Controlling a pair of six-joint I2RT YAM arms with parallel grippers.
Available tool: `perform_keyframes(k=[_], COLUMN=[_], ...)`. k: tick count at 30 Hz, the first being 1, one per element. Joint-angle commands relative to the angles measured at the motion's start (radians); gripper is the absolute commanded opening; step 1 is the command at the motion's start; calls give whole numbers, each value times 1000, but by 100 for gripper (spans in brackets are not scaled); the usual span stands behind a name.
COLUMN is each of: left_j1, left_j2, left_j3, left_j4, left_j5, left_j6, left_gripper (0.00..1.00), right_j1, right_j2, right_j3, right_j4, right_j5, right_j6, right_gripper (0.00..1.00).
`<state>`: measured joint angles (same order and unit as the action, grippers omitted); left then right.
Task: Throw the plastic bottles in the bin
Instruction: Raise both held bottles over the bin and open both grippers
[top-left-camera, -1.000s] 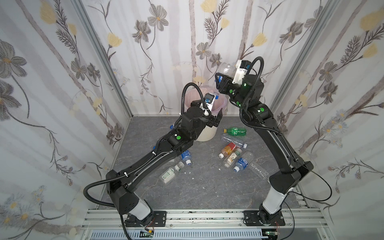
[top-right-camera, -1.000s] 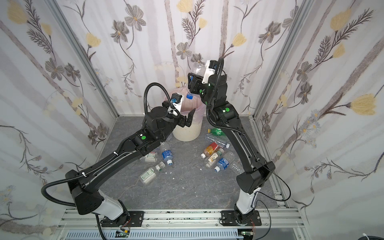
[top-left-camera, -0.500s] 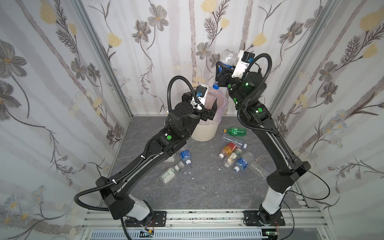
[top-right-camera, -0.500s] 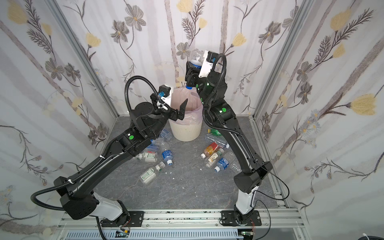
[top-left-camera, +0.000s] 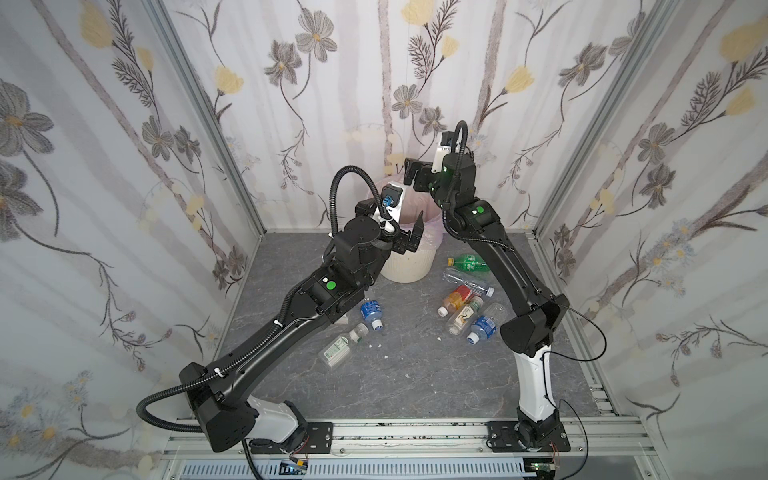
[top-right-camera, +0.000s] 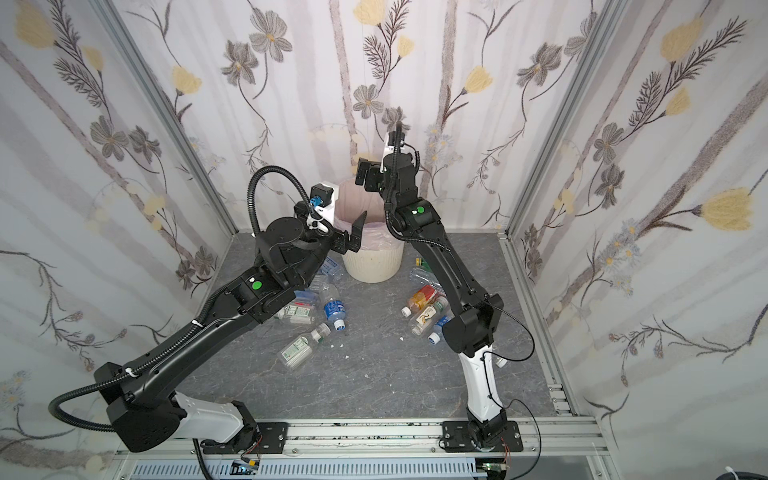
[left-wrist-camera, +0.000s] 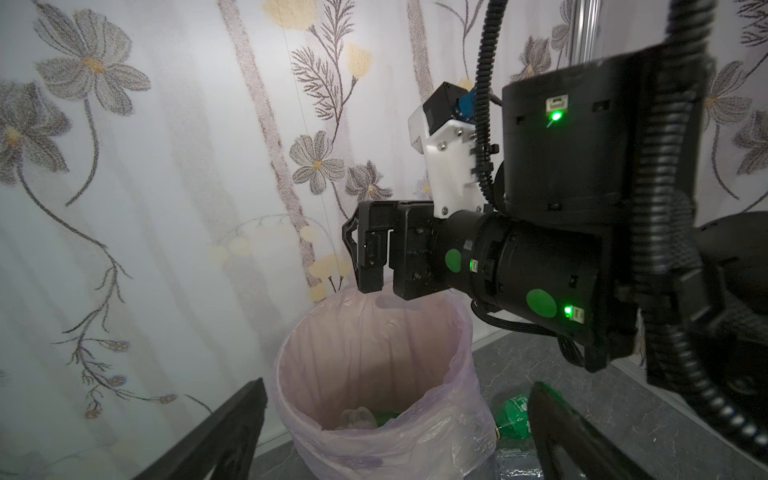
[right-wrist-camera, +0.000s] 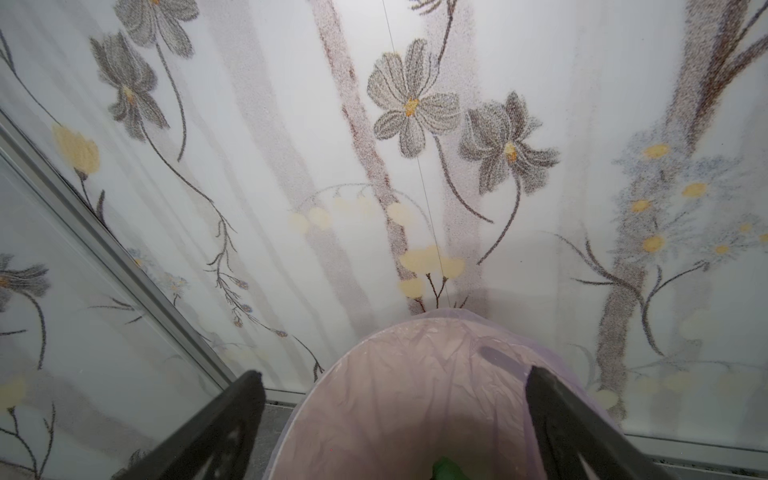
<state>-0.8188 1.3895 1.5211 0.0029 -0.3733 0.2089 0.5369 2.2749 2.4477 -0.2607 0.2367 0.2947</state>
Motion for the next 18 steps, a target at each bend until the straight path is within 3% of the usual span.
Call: perform_keyframes(k=[1, 13, 18], left_j1=[1, 20, 35], left_j2=[-11, -72, -57], left_j3=[-15, -93, -68], left_j4=[23, 16, -122], left_j5=[-14, -53, -95], left_j6=[-22, -122, -181], left_gripper=[100, 100, 100], right_j1=[-4, -4, -4], right_j2=[-8, -52, -113], right_j3=[4, 2, -61], right_j4=[-6, -61, -74], right_j5=[-3, -20, -37], right_j6=[0, 6, -2], right_gripper=[100, 100, 100])
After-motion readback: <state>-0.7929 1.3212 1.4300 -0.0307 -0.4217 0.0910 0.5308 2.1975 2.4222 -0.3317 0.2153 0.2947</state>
